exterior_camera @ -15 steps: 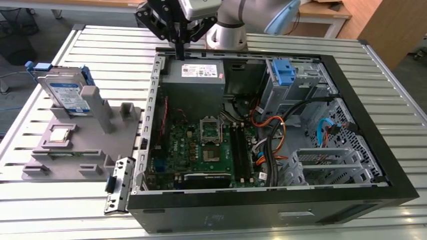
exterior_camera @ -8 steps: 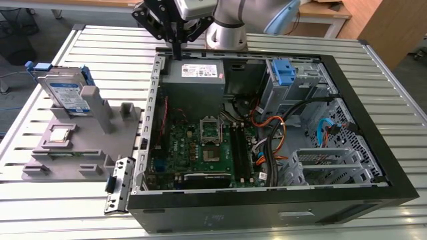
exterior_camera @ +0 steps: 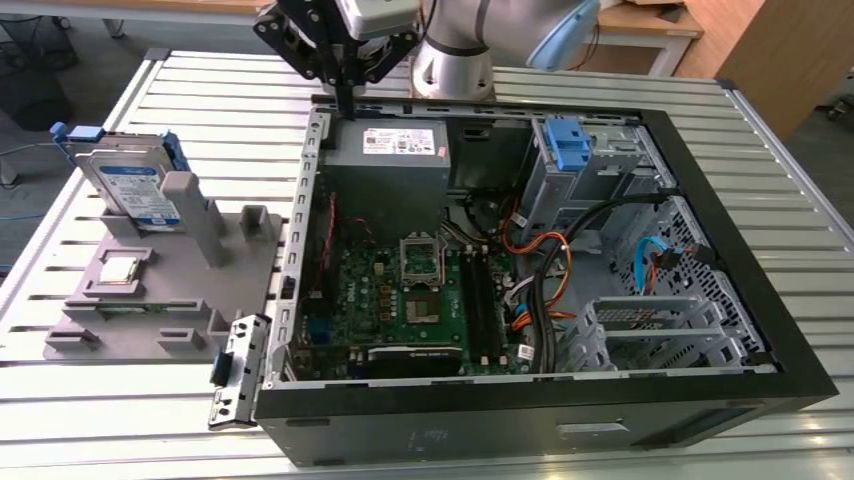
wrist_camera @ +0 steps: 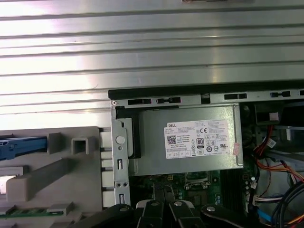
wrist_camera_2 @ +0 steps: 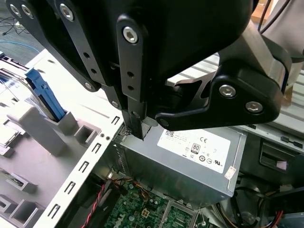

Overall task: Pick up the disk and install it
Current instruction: 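Reach for the disk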

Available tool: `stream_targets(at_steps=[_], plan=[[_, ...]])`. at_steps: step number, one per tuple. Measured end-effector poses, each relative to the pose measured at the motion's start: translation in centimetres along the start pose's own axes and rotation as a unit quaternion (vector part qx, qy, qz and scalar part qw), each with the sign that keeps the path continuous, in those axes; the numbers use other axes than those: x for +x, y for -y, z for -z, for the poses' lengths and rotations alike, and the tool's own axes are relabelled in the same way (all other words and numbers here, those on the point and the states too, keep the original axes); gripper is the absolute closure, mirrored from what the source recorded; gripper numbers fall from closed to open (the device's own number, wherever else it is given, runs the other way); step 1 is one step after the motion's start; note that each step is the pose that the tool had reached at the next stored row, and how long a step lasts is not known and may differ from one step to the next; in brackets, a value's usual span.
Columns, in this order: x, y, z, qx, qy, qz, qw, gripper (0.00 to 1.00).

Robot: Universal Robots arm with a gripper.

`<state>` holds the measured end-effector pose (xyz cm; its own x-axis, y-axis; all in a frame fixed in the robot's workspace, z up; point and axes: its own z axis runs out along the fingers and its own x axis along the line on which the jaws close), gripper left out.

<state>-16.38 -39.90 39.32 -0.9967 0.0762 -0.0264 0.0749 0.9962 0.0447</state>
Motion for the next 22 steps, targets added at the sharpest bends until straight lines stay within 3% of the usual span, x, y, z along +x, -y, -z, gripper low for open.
stream_targets(at_steps=[12,22], plan=[[1.74,0.13,0.05,-0.0001,0.0023,0.000,1.0000,0.89],[4.76,0.36,0.08,-0.0004,0.0053,0.000,1.0000,0.89]])
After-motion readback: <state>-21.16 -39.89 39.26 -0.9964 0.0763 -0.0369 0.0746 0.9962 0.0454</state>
